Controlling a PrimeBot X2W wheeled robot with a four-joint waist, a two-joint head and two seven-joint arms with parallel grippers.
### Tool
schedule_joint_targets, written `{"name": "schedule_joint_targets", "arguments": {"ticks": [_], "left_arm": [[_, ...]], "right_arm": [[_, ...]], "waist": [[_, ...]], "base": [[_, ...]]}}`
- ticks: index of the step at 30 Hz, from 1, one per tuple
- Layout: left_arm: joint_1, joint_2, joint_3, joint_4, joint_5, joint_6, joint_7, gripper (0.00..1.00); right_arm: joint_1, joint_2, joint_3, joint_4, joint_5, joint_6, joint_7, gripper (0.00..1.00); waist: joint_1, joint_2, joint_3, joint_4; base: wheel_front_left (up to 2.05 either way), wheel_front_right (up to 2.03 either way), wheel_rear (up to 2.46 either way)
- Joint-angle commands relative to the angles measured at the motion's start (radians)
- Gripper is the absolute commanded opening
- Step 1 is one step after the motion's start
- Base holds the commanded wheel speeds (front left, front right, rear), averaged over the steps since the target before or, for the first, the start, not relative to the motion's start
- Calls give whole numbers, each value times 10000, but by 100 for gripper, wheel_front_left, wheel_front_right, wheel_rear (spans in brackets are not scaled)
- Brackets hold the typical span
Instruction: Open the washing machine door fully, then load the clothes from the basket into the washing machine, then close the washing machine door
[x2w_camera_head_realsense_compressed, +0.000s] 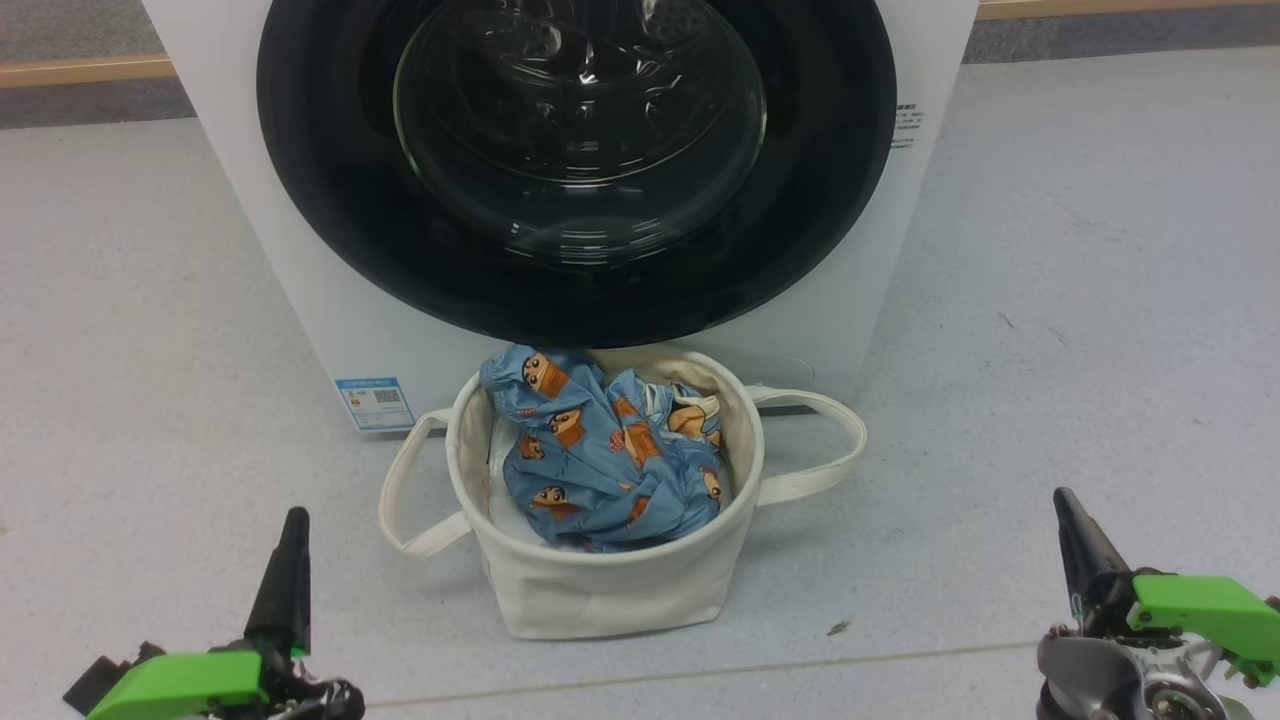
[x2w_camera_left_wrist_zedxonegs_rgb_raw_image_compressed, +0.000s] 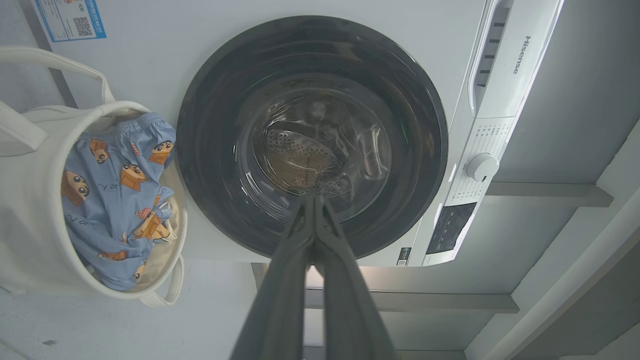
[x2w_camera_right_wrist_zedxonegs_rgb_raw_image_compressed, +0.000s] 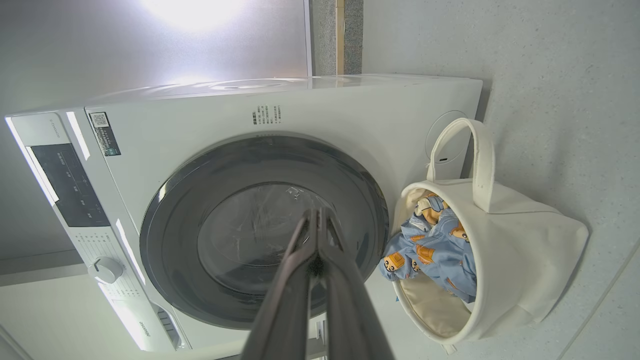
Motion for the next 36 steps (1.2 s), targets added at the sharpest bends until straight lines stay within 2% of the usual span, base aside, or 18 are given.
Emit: {"name": "schedule_joint_targets", "arguments": {"ticks": [1,16,17,21,27,36], "left_arm": [[-291,65,349,-309,43,-82,81,0],[-291,65,350,-309,44,-82,82,0],[-2,-2,1,0,-1,1,0,100],[198,-69,-33,565,-2,32,-11,100],[6,-54,17,587,-58,116,-50,100],[-301,9,39,615,-83,195,-66,100]], "right_arm": [[-172,-78,124,-315,-83,2,64,0],[-172,-75,120,-314,-87,2,67,0],[-2,4,-4,-1,0,0,0,100],[156,128,103,558,1,2,-3,100],[-50,176,121,619,31,2,-59,100],[-328,231,69,813,208,2,-169,100]], "waist": [[0,0,0,0],[0,0,0,0],[0,0,0,0],[0,0,0,0],[13,0,-16,37],[1,0,-33,117]], "base": [[0,0,0],[0,0,0],[0,0,0],[0,0,0],[0,0,0],[0,0,0]]}}
